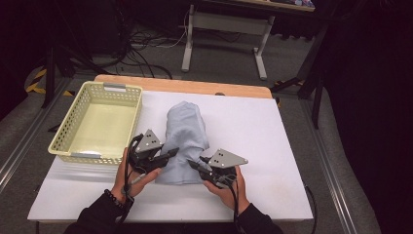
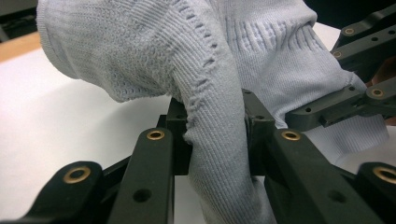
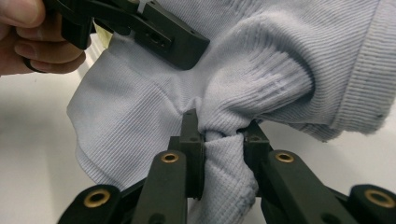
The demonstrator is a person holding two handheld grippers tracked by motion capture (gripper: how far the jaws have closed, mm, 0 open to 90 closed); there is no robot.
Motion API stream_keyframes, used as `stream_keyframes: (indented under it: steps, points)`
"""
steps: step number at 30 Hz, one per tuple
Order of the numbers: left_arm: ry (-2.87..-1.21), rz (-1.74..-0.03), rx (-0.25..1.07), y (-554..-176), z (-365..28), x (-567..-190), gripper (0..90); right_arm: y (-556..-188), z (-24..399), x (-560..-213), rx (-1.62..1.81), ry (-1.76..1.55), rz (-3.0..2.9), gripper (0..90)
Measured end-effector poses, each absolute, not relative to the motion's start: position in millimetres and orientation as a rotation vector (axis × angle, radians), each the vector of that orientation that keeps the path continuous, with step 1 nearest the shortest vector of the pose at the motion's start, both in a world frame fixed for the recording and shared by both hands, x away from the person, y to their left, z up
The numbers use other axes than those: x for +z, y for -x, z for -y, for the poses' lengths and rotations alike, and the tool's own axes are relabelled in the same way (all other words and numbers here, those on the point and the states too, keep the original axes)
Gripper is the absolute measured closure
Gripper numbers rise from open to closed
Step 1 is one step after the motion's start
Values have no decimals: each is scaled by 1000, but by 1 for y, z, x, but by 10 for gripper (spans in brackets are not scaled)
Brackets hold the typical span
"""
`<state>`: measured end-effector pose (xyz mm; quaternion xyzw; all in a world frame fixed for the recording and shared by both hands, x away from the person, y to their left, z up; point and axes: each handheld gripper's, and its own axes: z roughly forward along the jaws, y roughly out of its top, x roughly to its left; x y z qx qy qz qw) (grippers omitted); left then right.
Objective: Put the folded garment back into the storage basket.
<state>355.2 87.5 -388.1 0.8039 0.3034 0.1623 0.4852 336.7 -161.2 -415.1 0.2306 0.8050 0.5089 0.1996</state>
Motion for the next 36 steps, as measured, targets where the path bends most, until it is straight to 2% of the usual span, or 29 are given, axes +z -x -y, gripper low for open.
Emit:
stream_keyframes:
  steps: [10, 23, 36]
  points:
    - [-1957, -768, 473, -362, -113, -365, 707, -356, 135, -397, 1463, -581, -2237, 758]
    - [-1922, -822, 508, -368, -151, -352, 706, -375, 97, -383, 1497, -535, -2255, 758]
    - [-1919, -911, 580, -383, -208, -342, 701, -402, 29, -374, 1553, -529, -2279, 757]
